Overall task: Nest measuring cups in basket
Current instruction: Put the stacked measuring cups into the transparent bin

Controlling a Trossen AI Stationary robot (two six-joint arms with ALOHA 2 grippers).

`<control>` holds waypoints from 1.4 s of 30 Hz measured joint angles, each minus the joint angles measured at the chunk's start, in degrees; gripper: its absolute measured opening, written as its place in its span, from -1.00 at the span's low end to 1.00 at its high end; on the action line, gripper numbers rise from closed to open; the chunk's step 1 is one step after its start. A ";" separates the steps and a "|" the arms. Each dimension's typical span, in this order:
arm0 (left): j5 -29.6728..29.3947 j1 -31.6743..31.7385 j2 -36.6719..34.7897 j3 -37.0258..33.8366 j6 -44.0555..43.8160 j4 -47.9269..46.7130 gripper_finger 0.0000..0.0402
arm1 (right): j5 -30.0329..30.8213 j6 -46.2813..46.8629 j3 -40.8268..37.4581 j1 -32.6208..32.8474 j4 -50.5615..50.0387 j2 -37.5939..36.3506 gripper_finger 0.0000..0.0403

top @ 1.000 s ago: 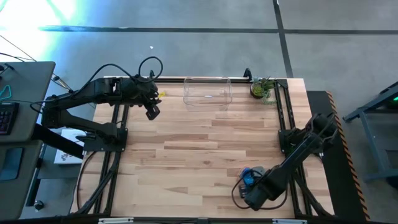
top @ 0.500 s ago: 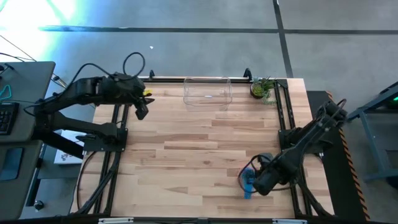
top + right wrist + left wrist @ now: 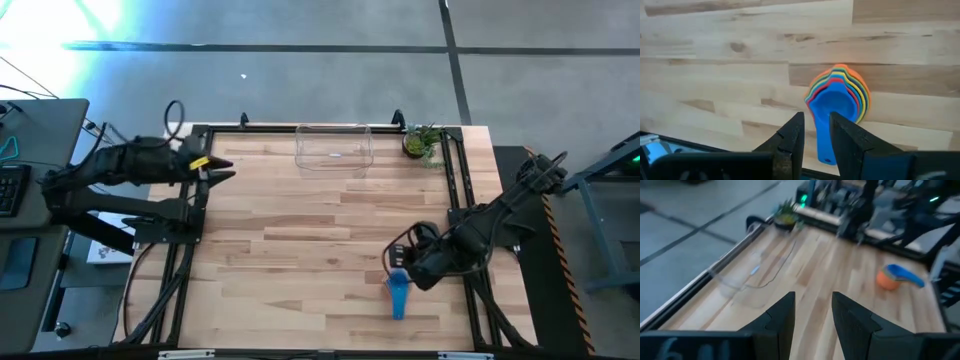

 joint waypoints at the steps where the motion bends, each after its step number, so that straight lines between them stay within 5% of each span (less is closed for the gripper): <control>1: -0.01 -0.59 -2.08 -2.12 0.02 1.53 -0.42 | 0.01 -0.28 0.00 -0.44 0.01 0.00 -0.59; 19: 1.46 -4.21 -31.63 -33.46 6.11 29.36 -0.42 | -0.46 -1.49 0.00 -5.83 1.28 0.00 -0.59; 42: 3.40 -4.21 -34.93 -55.01 5.54 45.79 -0.42 | -0.63 -1.02 0.02 -6.75 4.11 0.00 -0.59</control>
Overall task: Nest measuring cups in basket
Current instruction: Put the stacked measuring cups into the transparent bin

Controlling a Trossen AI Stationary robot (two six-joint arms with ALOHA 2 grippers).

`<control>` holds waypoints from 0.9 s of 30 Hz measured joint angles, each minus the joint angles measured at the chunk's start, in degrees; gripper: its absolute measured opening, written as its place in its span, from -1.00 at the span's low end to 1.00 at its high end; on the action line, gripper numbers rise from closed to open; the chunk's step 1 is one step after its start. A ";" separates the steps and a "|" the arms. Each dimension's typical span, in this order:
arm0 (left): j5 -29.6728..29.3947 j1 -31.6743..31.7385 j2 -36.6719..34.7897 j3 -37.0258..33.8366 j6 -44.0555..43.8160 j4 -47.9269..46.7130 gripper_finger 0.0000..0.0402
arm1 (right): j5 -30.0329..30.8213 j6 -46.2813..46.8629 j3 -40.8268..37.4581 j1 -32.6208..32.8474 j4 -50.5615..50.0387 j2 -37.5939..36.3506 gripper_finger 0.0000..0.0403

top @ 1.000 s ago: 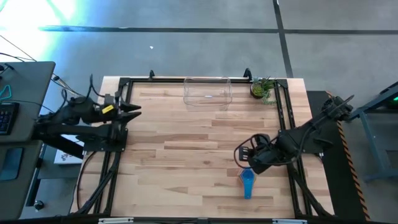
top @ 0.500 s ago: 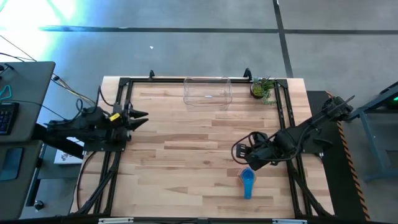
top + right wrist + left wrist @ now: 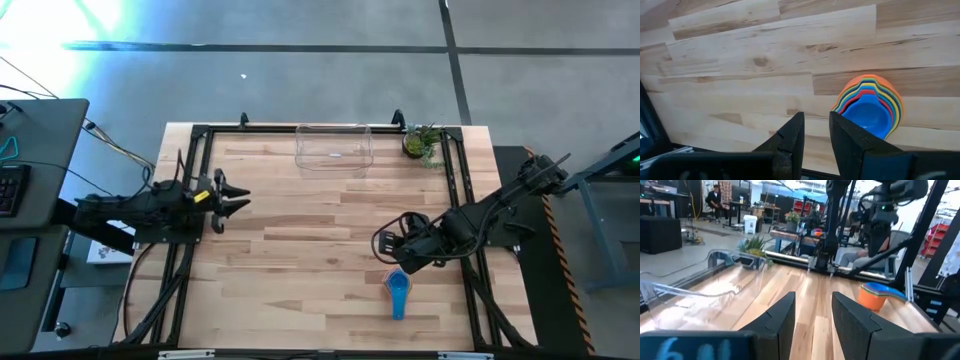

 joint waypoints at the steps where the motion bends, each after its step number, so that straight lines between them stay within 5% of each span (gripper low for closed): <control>1: -0.02 0.00 0.00 -0.49 0.00 0.25 -0.42 | 0.02 -0.02 0.00 0.00 0.33 0.00 -0.59; 27: -0.92 0.09 0.52 -2.20 4.50 1.48 -0.42 | -1.19 -9.06 0.00 0.07 1.17 0.00 -0.59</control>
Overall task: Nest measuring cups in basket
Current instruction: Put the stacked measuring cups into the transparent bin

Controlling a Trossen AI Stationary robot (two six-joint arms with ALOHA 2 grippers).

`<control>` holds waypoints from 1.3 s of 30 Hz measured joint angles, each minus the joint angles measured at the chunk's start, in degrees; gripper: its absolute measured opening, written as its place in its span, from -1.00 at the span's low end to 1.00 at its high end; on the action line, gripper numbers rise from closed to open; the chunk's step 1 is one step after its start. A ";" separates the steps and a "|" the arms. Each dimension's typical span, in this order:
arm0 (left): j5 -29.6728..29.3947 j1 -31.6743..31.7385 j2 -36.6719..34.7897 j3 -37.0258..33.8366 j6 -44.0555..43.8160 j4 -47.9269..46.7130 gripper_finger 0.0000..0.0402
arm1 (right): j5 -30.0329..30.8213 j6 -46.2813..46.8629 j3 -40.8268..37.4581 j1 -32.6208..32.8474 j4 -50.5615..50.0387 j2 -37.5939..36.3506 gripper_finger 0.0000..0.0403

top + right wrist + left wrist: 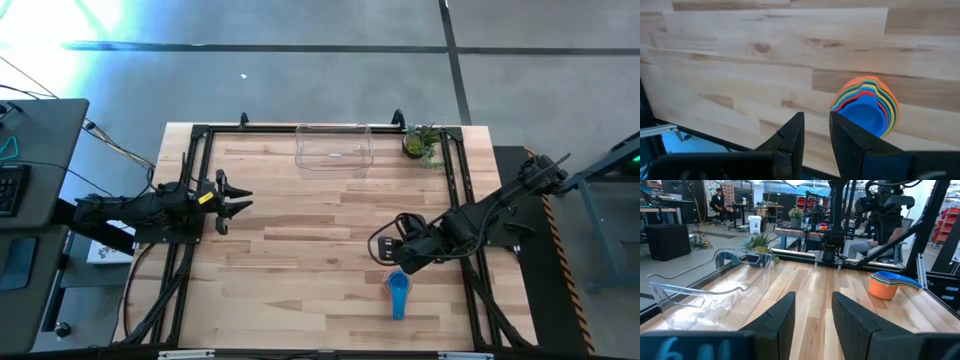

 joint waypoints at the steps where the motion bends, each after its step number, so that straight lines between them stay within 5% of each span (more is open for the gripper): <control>1: 0.00 0.00 0.00 0.00 0.00 -0.01 -0.42 | -0.58 0.06 0.00 0.00 -0.11 0.00 -0.59; 39: 0.00 0.00 0.00 0.00 -0.02 0.04 -0.41 | -7.39 15.93 0.02 10.51 4.42 11.02 -0.59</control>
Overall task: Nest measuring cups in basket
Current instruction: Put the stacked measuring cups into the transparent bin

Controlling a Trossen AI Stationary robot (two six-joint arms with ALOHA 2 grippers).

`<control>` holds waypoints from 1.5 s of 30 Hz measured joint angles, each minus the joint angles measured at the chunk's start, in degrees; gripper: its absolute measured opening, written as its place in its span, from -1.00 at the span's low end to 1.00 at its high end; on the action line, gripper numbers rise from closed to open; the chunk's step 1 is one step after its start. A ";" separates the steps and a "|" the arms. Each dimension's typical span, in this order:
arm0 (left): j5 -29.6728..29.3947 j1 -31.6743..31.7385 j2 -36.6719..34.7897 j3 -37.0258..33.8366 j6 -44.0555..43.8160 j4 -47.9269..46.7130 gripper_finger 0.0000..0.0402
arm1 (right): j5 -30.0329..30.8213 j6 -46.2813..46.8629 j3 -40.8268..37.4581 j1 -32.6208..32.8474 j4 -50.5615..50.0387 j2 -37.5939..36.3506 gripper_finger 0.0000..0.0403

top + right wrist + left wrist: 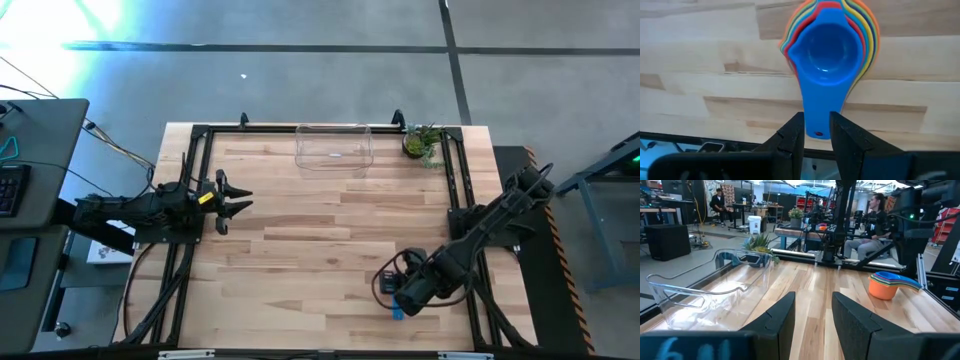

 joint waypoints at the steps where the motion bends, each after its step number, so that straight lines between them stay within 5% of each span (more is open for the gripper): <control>1: 0.00 0.00 0.02 0.02 0.00 0.00 -0.41 | -0.29 -0.02 0.00 0.09 -0.02 0.04 -0.59; 22: 0.00 0.00 0.01 0.04 0.00 -0.02 -0.42 | 7.78 -0.03 -0.02 4.53 3.86 0.02 -0.56; 45: 0.00 -0.02 0.00 0.04 0.01 -0.03 -0.42 | 5.33 -2.84 -0.02 7.84 2.42 0.18 0.61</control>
